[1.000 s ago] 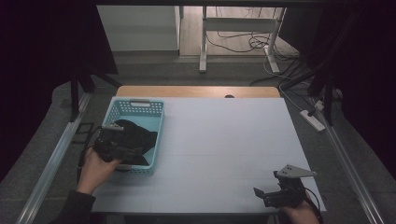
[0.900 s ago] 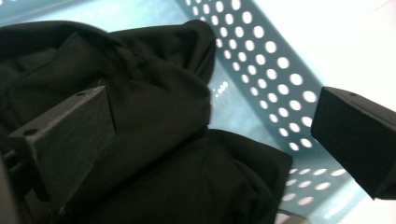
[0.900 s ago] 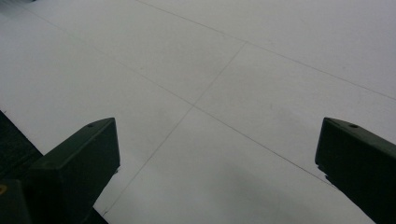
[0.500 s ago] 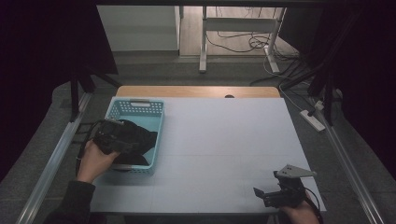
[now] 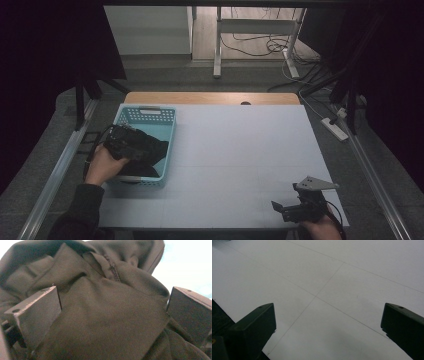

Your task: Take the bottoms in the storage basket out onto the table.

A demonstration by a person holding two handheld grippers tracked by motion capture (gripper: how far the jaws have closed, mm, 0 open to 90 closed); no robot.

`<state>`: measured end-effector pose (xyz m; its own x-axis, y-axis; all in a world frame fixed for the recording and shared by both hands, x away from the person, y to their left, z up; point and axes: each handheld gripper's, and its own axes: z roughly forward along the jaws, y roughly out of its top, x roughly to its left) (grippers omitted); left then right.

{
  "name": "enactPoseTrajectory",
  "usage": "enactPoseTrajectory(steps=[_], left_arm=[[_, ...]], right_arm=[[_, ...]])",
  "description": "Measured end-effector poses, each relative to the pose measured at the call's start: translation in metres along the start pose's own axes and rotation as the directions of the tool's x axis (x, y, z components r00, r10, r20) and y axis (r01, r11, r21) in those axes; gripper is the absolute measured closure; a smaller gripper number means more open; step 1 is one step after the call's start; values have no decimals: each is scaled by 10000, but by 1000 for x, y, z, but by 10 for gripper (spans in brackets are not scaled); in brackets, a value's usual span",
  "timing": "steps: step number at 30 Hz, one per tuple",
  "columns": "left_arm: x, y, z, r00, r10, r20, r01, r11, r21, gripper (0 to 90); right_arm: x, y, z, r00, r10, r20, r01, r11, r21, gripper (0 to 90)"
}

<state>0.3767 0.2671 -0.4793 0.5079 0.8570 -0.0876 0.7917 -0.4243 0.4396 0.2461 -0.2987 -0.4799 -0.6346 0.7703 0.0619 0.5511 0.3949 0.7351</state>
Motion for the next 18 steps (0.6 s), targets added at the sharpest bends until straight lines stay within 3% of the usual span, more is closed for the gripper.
enactPoseTrajectory(steps=[7, 15, 18], left_arm=[[7, 6, 20, 9992, -86, -390, 125, 9949, 998, 0], [11, 6, 32, 9985, -287, -468, 357, 9872, 1552, 0], [11, 6, 38, 9987, -324, -381, 391, 9806, 1920, 0]], right_arm=[[0, 0, 0, 10000, 1, -14, -1, 10000, -1, 1], [0, 0, 0, 10000, -4, -21, 4, 10000, 5, 1], [0, 0, 0, 10000, -15, -20, 15, 10000, 5, 1]])
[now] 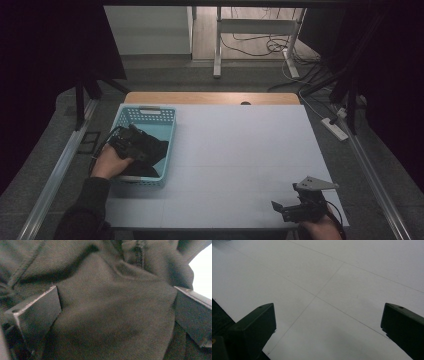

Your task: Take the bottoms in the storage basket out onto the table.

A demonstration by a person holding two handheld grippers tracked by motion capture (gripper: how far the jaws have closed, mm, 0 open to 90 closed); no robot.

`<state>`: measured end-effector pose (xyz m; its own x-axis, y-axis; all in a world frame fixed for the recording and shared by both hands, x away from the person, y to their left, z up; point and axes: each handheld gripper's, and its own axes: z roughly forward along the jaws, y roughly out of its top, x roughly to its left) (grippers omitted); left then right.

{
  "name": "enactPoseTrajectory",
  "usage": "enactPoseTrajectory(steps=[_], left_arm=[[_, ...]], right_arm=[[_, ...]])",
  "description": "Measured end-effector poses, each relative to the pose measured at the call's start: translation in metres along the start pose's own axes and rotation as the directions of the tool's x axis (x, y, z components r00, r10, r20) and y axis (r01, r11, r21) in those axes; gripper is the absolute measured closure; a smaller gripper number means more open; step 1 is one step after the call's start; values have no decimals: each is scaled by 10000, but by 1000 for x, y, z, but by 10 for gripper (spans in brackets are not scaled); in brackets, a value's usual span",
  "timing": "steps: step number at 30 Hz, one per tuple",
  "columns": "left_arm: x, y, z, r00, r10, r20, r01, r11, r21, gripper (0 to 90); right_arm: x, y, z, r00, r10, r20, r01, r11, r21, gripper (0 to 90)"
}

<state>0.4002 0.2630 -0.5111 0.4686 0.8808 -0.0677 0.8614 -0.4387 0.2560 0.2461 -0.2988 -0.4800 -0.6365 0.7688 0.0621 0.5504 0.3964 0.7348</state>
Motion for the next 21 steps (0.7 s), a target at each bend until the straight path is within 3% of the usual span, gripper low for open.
enactPoseTrajectory(steps=[7, 14, 18, 20, 21], left_arm=[[-1, 2, 7, 9996, -241, 130, 238, 9993, 271, 0], [-4, 3, 10, 9996, -269, -72, 271, 9991, 311, 12], [-4, 2, 8, 9998, -180, -92, 181, 9997, 154, 87], [-6, 2, 5, 9993, 56, -357, -59, 10000, -62, 205], [-6, 2, 5, 9993, 106, -345, -108, 9999, -72, 220]], right_arm=[[0, 0, 0, 10000, 2, 2, -2, 10000, 23, 1], [2, 1, 2, 9999, -159, 29, 159, 9997, 176, 3], [2, 1, 2, 9997, -241, 51, 240, 9995, 219, 3], [2, 1, 2, 9997, -241, 49, 240, 9995, 217, 3], [2, 1, 2, 9997, -240, 48, 239, 9995, 212, 3]])
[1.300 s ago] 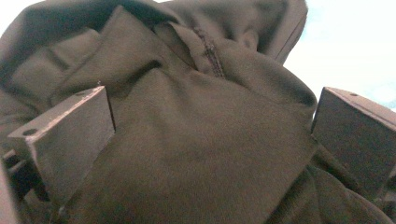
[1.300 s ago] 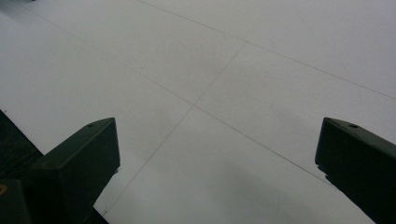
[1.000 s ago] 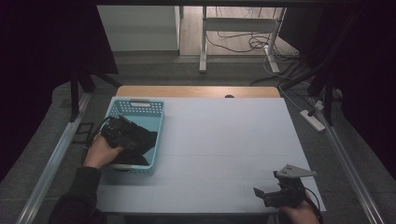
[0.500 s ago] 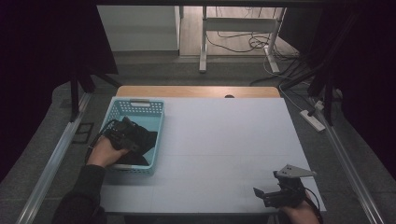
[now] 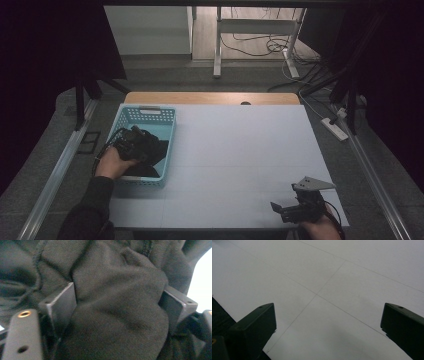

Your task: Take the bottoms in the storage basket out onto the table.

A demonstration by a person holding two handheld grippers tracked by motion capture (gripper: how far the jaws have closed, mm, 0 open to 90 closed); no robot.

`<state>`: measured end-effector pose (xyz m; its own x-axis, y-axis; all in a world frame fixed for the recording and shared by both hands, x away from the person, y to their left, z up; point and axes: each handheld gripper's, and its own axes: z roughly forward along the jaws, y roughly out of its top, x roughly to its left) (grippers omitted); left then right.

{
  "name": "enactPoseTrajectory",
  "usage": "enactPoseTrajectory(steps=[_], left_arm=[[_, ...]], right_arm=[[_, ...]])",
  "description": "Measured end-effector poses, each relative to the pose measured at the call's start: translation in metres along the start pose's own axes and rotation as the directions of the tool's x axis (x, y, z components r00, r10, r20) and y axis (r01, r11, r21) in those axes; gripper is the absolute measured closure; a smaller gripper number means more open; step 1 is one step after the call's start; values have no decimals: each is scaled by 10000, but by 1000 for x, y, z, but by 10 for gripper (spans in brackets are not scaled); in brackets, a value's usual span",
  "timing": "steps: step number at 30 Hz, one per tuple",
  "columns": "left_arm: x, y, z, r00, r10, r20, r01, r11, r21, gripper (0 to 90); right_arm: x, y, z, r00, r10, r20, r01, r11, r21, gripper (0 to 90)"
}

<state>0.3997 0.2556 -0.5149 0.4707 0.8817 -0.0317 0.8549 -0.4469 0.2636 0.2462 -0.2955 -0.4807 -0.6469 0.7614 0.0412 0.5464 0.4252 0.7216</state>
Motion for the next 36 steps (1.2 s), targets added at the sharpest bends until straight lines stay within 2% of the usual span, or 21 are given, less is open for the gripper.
enactPoseTrajectory(steps=[2, 4, 5, 6, 7, 9, 14, 16, 19, 21, 24, 25, 27, 28, 30, 36], left_arm=[[0, 0, 0, 10000, 50, 30, -50, 10000, -16, 261], [-2, 1, -4, 9999, 138, -36, -138, 9997, -214, 384], [-2, 1, -4, 9999, 138, -36, -138, 9997, -214, 482], [-3, 1, -4, 9998, 195, -69, -197, 9994, -283, 482], [-4, 3, -5, 9997, 212, -85, -214, 9994, -269, 576], [-6, 5, -6, 9996, 240, -179, -243, 9995, -178, 661], [-5, 7, -7, 9999, 9, -117, -10, 10000, -57, 714], [-3, 7, -9, 9999, 99, -50, -100, 9999, -136, 726], [1, 5, -14, 9998, 139, 151, -130, 9983, -568, 734], [4, 3, -20, 9990, 68, 438, -25, 9951, -987, 735], [6, 2, -28, 9990, -36, 449, 101, 9893, -1455, 736], [6, 2, -33, 9987, -65, 513, 153, 9848, -1731, 737], [6, 2, -36, 9985, -47, 550, 149, 9824, -1864, 737], [5, 2, -42, 9987, -72, 512, 180, 9769, -2127, 737], [6, 2, -45, 9984, -68, 553, 188, 9753, -2200, 737], [6, 4, -62, 9969, -24, 782, 232, 9636, -2662, 738]], right_arm=[[0, 0, 0, 10000, -1, -1, 1, 10000, -1, 3], [0, 0, 0, 10000, 1, -11, -1, 10000, 13, 3], [0, 0, 0, 10000, 1, -11, -1, 10000, 13, 3], [0, 0, 0, 10000, -7, -11, 7, 10000, 16, 3], [0, 0, 0, 10000, -9, -13, 9, 10000, 15, 3], [0, 0, 0, 10000, -7, -12, 7, 10000, 13, 3], [0, 0, 0, 10000, -1, -22, 1, 10000, -3, 3], [0, 0, 0, 10000, 10, -30, -10, 10000, -23, 3], [-1, 0, 0, 10000, 52, -42, -53, 10000, -39, 3], [-1, 0, -1, 10000, 75, -55, -76, 10000, -58, 3], [-1, 0, -1, 10000, 79, -57, -80, 9999, -65, 3], [-1, 0, -1, 10000, 84, -51, -84, 9999, -73, 3], [-1, 0, -1, 10000, 82, -45, -82, 9999, -68, 3], [-1, 0, -1, 10000, 78, -41, -78, 9999, -72, 3], [-1, 0, -1, 10000, 77, -38, -77, 9999, -74, 3], [-1, 0, -1, 9999, 130, -52, -130, 9999, -67, 3]])
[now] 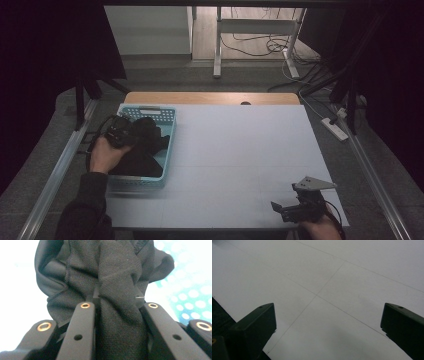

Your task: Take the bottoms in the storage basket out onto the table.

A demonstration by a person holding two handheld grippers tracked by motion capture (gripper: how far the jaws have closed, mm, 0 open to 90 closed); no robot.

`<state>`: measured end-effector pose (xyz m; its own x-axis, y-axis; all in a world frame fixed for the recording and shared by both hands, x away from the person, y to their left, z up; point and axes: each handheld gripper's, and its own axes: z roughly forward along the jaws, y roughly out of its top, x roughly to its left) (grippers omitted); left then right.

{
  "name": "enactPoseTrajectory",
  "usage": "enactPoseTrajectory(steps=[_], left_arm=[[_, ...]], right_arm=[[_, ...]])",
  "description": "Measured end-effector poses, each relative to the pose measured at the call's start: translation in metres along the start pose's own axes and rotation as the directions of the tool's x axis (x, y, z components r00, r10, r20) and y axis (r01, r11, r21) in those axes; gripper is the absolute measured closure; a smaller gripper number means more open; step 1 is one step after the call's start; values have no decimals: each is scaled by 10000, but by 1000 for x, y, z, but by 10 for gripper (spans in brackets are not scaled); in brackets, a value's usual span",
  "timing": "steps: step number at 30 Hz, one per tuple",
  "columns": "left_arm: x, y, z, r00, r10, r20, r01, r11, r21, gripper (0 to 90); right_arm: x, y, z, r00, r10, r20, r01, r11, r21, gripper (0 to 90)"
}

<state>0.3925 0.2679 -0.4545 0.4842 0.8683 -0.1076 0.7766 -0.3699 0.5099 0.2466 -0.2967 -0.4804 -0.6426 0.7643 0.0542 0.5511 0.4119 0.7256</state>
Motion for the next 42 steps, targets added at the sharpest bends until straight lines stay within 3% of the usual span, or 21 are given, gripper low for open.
enactPoseTrajectory(steps=[18, 22, 42], left_arm=[[-6, 26, -43, 9992, 308, -258, -326, 9971, -693, 738], [-6, 33, -58, 9994, 277, -187, -296, 9931, -1131, 738], [-16, 58, -94, 9980, 536, -329, -585, 9832, -1731, 737]], right_arm=[[-1, 0, 0, 10000, 63, -10, -63, 10000, -42, 3], [-1, 0, 0, 10000, 66, -8, -66, 10000, -31, 3], [-1, 0, 0, 10000, 61, -11, -61, 10000, -43, 3]])
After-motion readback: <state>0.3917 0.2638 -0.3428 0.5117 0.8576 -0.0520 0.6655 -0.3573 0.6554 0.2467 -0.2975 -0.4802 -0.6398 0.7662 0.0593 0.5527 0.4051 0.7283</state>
